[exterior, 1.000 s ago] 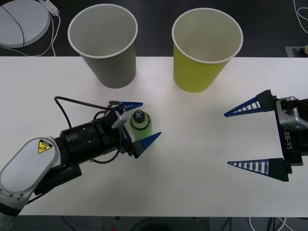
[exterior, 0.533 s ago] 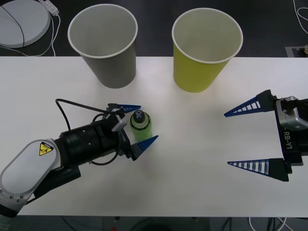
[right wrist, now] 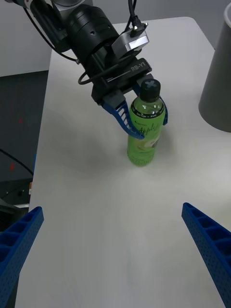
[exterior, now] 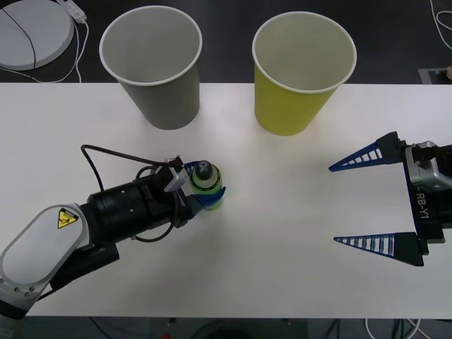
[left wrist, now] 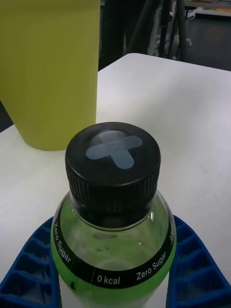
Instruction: Put the can into the green bin and the plastic bottle into the gray bin
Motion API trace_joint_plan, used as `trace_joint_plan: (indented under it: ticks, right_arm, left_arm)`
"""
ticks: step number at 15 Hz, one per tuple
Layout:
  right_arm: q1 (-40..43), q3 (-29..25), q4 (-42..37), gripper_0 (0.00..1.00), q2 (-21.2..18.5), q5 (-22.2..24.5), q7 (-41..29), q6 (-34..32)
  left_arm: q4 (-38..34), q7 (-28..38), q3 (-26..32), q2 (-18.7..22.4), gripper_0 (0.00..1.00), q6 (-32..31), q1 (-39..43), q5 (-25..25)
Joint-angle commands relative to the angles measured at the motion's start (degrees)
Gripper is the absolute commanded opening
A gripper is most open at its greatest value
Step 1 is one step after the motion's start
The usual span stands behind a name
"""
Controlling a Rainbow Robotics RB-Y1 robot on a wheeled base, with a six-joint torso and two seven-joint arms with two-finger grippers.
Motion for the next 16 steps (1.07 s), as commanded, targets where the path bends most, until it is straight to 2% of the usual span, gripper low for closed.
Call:
trace_joint_plan:
  ticks: [1, 4, 9, 16]
  right_arm:
    - [0.0, 0.0, 0.0, 1.0, 0.0, 0.0, 0.0, 0.0]
    - [0.0, 0.0, 0.0, 1.0, 0.0, 0.0, 0.0, 0.0]
    - [0.0, 0.0, 0.0, 1.0, 0.0, 0.0, 0.0, 0.0]
    - [0.0, 0.0, 0.0, 1.0, 0.0, 0.0, 0.0, 0.0]
  left_arm:
    - [0.0, -0.02, 0.0, 0.08, 0.0, 0.1, -0.06, 0.14]
    - [0.0, 0.33, 0.09, 0.08, 0.0, 0.02, -0.32, 0.32]
    - [-0.52, 1.65, -0.09, 2.72, 0.0, -0.78, -1.2, 1.81]
    - [-1.67, 7.28, -0.09, 10.1, 0.0, -2.53, -3.75, 5.15]
